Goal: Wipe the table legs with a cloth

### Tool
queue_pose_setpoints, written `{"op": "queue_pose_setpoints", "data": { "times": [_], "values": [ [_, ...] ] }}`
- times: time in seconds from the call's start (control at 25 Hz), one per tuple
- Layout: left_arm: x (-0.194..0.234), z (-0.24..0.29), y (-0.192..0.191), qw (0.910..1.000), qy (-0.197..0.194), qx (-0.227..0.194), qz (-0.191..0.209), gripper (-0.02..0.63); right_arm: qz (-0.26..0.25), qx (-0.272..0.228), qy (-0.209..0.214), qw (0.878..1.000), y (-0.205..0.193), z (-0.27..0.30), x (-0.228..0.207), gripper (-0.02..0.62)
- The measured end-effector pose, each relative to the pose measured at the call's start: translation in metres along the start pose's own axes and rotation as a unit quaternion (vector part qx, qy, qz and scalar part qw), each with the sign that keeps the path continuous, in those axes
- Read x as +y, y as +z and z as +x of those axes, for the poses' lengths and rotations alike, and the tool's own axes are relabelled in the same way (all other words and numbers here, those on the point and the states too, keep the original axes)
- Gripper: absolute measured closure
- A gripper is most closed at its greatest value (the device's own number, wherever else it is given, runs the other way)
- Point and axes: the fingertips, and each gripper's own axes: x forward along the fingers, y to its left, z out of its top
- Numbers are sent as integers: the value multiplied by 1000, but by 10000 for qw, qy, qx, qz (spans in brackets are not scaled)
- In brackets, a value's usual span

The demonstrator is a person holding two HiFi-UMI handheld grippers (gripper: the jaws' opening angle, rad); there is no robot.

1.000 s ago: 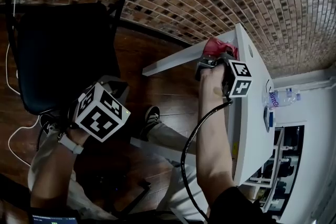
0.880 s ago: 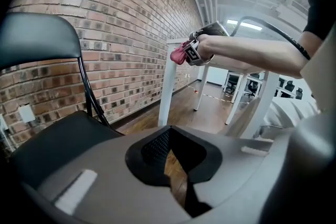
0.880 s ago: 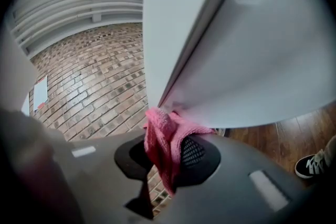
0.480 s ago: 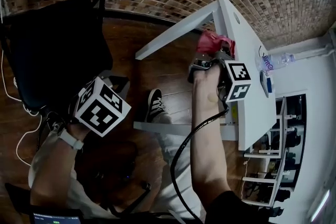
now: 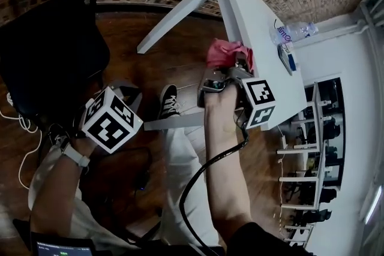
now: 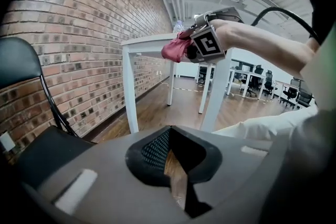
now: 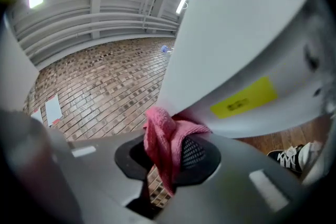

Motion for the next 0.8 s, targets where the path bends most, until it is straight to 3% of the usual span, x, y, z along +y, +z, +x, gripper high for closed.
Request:
{"op": "queue_pose_setpoints", "data": {
  "times": [0.32, 0.56, 0.8],
  "values": [
    [-36, 0, 16, 9994, -233, -150, 200, 612, 122, 32, -191, 9997, 22, -74, -22, 540],
    [-55, 7, 12, 9987, -382, -34, 330, 612, 363, 148, -206, 9990, 28, -118, -28, 540],
    [-77, 22, 12, 9973, -546, 81, 478, 612, 317, 266, -33, 9991, 32, -148, -42, 540]
  ]
}}
